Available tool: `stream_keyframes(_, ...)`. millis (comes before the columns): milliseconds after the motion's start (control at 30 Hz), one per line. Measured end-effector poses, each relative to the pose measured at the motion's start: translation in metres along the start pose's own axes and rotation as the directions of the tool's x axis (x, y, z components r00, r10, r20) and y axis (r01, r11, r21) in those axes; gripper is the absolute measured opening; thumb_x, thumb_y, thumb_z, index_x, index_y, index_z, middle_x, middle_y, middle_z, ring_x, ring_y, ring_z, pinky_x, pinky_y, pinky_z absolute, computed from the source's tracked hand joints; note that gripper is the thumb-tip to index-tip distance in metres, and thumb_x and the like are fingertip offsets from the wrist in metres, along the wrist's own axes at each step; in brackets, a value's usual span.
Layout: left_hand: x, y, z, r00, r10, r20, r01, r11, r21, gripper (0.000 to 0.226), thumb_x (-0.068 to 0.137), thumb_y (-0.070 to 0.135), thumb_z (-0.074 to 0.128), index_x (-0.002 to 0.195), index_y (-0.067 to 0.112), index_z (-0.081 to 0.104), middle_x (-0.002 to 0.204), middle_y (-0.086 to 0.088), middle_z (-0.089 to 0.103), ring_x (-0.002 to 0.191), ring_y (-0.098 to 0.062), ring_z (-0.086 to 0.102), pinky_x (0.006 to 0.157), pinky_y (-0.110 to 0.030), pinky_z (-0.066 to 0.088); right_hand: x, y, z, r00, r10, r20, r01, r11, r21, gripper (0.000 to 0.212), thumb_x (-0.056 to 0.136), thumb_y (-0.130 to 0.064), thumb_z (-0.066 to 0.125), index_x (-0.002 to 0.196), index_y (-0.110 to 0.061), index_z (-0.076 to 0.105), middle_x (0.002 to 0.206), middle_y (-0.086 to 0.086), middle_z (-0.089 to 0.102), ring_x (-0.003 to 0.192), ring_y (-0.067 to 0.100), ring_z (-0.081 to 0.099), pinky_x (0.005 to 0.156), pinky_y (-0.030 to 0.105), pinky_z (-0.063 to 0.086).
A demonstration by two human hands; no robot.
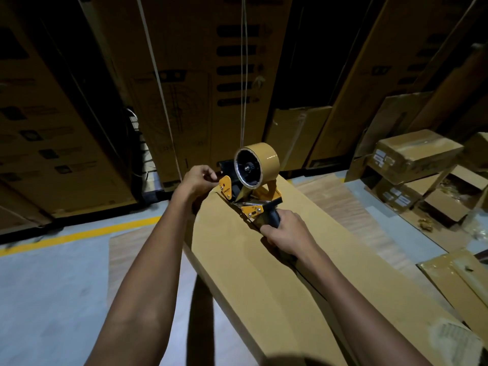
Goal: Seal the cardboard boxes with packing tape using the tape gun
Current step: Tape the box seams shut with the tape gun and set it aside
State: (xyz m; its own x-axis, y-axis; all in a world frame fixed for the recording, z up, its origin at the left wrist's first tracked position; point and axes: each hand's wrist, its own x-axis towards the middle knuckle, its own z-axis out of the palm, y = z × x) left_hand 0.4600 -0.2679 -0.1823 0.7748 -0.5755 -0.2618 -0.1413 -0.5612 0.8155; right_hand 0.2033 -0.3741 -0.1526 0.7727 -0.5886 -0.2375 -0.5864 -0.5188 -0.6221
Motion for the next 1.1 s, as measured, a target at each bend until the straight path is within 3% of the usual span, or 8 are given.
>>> stream_keyframes(200,-0.022,0.004,0.016,0.967,0.126,-0.222,-0.109,0.99,0.085,0.027,0.096,0.022,0.066,0.07,0.023,0.073,0.084,-0.001,0.073,0.083,-0.021,0.069,0.076,-0.039,0.058,-0.001,0.001,0.003,1.0,-0.007,-0.012,0.007,1.0,-0.001,0.018,0.087,-0.031,0.066,0.084,-0.014,0.062,0.08,0.008,0.069,0.078,0.03,0.065,0.072,0.045,0.055)
stream_keyframes(333,-0.026,-0.006,0.018,0.975,0.116,-0.187,-0.089,0.985,0.149,0.034,0.091,0.017,0.067,0.058,0.025,0.068,0.069,0.001,0.07,0.069,-0.023,0.069,0.065,-0.042,0.06,-0.002,0.0,0.005,1.0,-0.02,-0.019,0.02,1.0,-0.015,0.018,0.089,-0.032,0.067,0.086,-0.014,0.062,0.082,0.006,0.068,0.079,0.026,0.064,0.072,0.042,0.053)
stream_keyframes(433,-0.027,-0.003,0.016,0.975,0.12,-0.188,-0.088,0.982,0.168,0.04,0.09,0.017,0.068,0.051,0.023,0.063,0.06,0.004,0.063,0.061,-0.02,0.061,0.055,-0.032,0.046,-0.005,-0.001,0.006,0.999,-0.036,-0.014,0.035,0.998,-0.048,0.018,0.091,-0.033,0.065,0.087,-0.015,0.061,0.081,0.004,0.065,0.079,0.024,0.063,0.072,0.039,0.052)
stream_keyframes(500,-0.029,0.0,0.016,0.974,0.116,-0.196,-0.082,0.981,0.175,0.042,0.09,0.017,0.068,0.049,0.023,0.06,0.058,0.005,0.06,0.059,-0.019,0.057,0.055,-0.028,0.038,-0.007,-0.002,0.005,0.999,-0.045,-0.006,0.045,0.997,-0.058,0.016,0.092,-0.032,0.064,0.088,-0.018,0.06,0.082,0.003,0.064,0.08,0.021,0.062,0.071,0.036,0.05)
stream_keyframes(700,-0.037,0.002,0.017,0.974,0.124,-0.192,-0.086,0.977,0.195,0.041,0.097,0.033,0.065,0.057,0.024,0.062,0.071,-0.001,0.069,0.067,-0.018,0.061,0.059,-0.03,0.04,-0.021,0.002,-0.005,1.0,-0.021,0.009,0.021,1.0,-0.01,0.011,0.093,-0.031,0.063,0.088,-0.022,0.058,0.084,0.004,0.068,0.082,0.025,0.068,0.078,0.043,0.059)
stream_keyframes(833,-0.037,0.002,0.016,0.975,0.139,-0.174,-0.101,0.972,0.212,0.037,0.092,0.05,0.068,0.066,0.024,0.072,0.072,0.002,0.072,0.071,-0.018,0.066,0.064,-0.035,0.051,-0.034,0.017,-0.008,1.0,-0.008,-0.005,0.008,0.999,-0.036,0.012,0.091,-0.03,0.063,0.09,-0.018,0.061,0.083,0.005,0.07,0.082,0.027,0.069,0.08,0.049,0.059)
stream_keyframes(1000,-0.04,0.002,0.016,0.974,0.183,-0.133,-0.14,0.949,0.282,0.012,0.083,0.035,0.074,0.079,0.024,0.078,0.079,0.002,0.073,0.078,-0.019,0.067,0.064,-0.032,0.052,-0.034,0.011,-0.005,1.0,-0.001,0.006,0.002,0.999,-0.046,0.008,0.094,-0.029,0.065,0.091,-0.024,0.06,0.088,0.001,0.068,0.086,0.02,0.068,0.085,0.043,0.06)
stream_keyframes(1100,-0.045,0.005,0.02,0.973,0.176,-0.15,-0.109,0.922,0.373,0.009,0.084,0.023,0.072,0.078,0.028,0.068,0.081,-0.001,0.069,0.079,-0.022,0.064,0.064,-0.032,0.046,-0.034,0.009,-0.002,1.0,-0.008,-0.01,0.006,0.991,-0.135,0.013,0.093,-0.031,0.066,0.099,-0.021,0.061,0.093,0.001,0.067,0.089,0.019,0.066,0.081,0.037,0.058)
